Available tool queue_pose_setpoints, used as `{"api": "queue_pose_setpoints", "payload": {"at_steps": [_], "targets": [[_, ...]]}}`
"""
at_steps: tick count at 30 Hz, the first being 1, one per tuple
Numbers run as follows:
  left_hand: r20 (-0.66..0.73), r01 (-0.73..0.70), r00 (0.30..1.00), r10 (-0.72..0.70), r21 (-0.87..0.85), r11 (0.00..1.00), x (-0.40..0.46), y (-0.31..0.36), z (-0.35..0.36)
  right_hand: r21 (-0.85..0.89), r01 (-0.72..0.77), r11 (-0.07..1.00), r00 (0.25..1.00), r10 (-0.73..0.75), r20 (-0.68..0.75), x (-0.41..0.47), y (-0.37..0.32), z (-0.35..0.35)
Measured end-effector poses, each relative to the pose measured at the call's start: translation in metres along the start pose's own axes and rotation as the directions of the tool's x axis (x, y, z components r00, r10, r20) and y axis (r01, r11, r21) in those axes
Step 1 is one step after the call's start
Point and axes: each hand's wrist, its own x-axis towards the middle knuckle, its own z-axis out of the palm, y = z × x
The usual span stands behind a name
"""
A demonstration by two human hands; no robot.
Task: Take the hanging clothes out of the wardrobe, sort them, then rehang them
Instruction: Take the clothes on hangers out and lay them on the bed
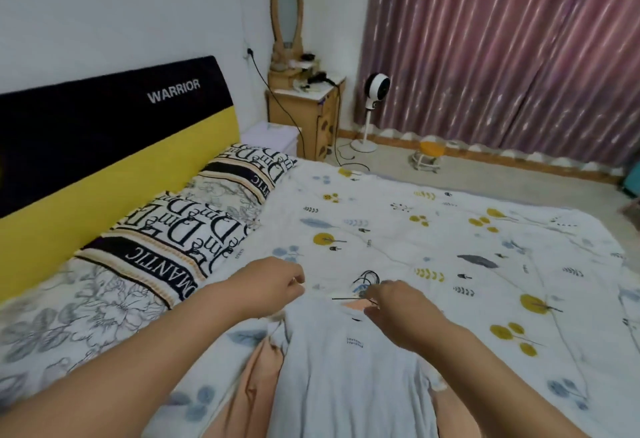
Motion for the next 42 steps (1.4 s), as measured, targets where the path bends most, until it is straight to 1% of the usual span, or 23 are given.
{"api": "queue_pose_setpoints", "payload": {"at_steps": [3, 7, 11, 14, 19, 22, 27, 29, 34, 38, 42], "targets": [[-0.061, 0.066, 0.996, -0.066, -0.001, 0.998, -0.057, 0.006, -0.013, -0.02, 0.129, 0.991, 0.991, -0.129, -0.022, -0.026, -0.032, -0.024], [-0.125, 0.186, 0.975, -0.183, 0.007, 0.983, -0.132, 0.002, -0.02, -0.057, 0.294, 0.954, 0.955, -0.295, -0.022, -0.058, -0.08, -0.052], [-0.184, 0.333, 0.928, -0.325, 0.016, 0.943, -0.214, -0.019, -0.021, -0.085, 0.449, 0.89, 0.89, -0.453, -0.043, -0.08, -0.141, -0.071], [-0.215, 0.459, 0.869, -0.446, 0.012, 0.888, -0.278, -0.035, -0.022, -0.09, 0.557, 0.826, 0.825, -0.562, -0.053, -0.093, -0.195, -0.078], [-0.275, 0.631, 0.733, -0.622, -0.065, 0.773, -0.391, -0.055, -0.013, -0.096, 0.723, 0.685, 0.685, -0.728, -0.036, -0.128, -0.292, -0.074], [-0.287, 0.723, 0.636, -0.717, -0.102, 0.683, -0.463, -0.066, 0.004, -0.099, 0.803, 0.588, 0.59, -0.807, -0.01, -0.162, -0.353, -0.069], [-0.233, 0.839, 0.481, -0.845, -0.159, 0.521, -0.591, -0.067, 0.025, -0.097, 0.894, 0.436, 0.438, -0.899, -0.008, -0.236, -0.456, -0.06], [-0.205, 0.869, 0.425, -0.882, -0.18, 0.461, -0.643, -0.066, 0.035, -0.075, 0.923, 0.377, 0.376, -0.926, -0.022, -0.272, -0.495, -0.055], [-0.176, 0.932, 0.28, -0.944, -0.186, 0.311, -0.761, -0.056, 0.063, -0.042, 0.981, 0.189, 0.189, -0.982, -0.014, -0.364, -0.58, -0.04], [-0.145, 0.952, 0.132, -0.981, -0.256, 0.166, -0.843, -0.044, 0.089, -0.01, 0.999, 0.032, 0.033, -0.999, 0.028, -0.433, -0.638, -0.026], [-0.104, 0.937, -0.032, -0.994, -0.349, 0.006, -0.909, -0.027, 0.109, 0.004, 0.991, -0.133, -0.133, -0.989, 0.063, -0.491, -0.693, -0.012]]}}
